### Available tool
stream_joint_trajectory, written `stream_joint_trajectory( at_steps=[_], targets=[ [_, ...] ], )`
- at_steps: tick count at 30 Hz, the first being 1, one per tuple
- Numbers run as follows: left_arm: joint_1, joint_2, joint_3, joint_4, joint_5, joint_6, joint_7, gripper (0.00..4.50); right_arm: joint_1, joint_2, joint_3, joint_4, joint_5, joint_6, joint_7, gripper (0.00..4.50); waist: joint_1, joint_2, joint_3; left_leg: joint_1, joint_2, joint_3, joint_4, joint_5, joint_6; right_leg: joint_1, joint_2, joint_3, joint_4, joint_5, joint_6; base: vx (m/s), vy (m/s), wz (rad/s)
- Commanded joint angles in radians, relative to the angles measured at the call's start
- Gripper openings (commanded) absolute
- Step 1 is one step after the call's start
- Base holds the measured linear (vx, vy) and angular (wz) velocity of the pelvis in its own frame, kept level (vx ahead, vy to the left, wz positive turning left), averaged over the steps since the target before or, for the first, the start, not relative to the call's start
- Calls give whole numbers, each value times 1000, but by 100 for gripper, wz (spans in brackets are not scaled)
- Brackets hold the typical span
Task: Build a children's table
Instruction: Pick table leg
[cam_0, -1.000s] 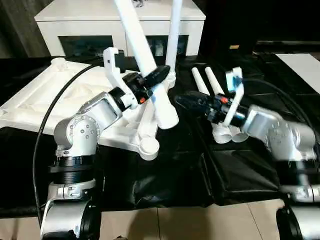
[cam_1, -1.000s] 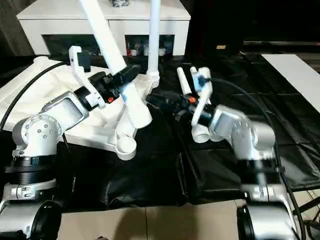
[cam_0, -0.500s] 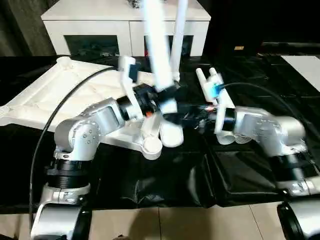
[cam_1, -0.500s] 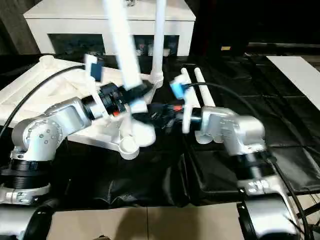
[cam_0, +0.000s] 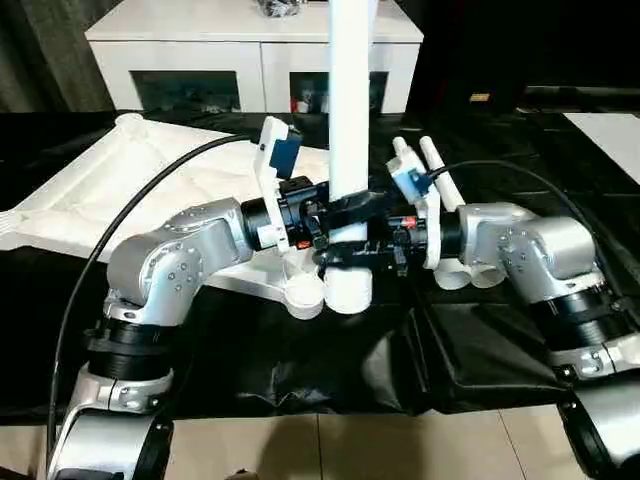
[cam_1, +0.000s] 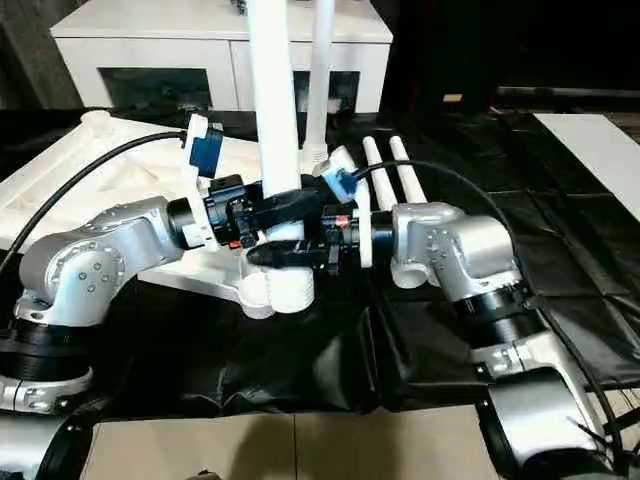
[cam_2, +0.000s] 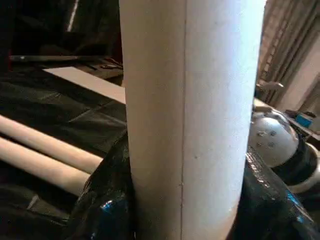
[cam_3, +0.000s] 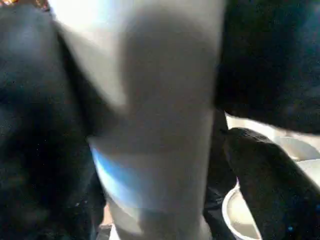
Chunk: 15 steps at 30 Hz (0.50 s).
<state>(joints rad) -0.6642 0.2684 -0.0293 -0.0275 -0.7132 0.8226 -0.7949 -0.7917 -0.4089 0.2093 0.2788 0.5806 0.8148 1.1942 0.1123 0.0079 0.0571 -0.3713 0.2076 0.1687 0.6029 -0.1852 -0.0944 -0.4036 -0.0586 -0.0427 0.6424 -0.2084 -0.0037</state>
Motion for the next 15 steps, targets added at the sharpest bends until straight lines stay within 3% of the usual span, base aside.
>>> stream_joint_trajectory(
  at_steps=[1, 12, 13, 15],
  targets=[
    [4, 8, -13, -30, -15, 8, -14, 196, -19, -11, 16, -1, -12, -12, 12, 323, 1, -9, -77, 5, 10, 3, -53, -57, 24, 65, -59, 38, -62, 29, -250, 0, 0, 0],
    [4, 5, -6, -30, 0, -3, -2, 196, -12, 0, 14, 0, -21, -13, 28, 241, 1, -7, -78, 5, 10, 3, -52, -67, 22, 65, -59, 37, -61, 19, -252, 0, 0, 0],
    [3, 1, 3, -29, -14, 10, 0, 252, -11, 1, 13, 1, -22, -15, 29, 229, 1, -7, -78, 6, 10, 3, -52, -70, 20, 65, -59, 37, -62, 15, -252, 0, 0, 0],
    [5, -6, 21, -34, -45, 34, 3, 265, -7, 3, 11, 0, -24, -17, 30, 224, 1, -8, -77, 6, 10, 3, -52, -71, 20, 65, -59, 38, -62, 14, -252, 0, 0, 0]
  ],
)
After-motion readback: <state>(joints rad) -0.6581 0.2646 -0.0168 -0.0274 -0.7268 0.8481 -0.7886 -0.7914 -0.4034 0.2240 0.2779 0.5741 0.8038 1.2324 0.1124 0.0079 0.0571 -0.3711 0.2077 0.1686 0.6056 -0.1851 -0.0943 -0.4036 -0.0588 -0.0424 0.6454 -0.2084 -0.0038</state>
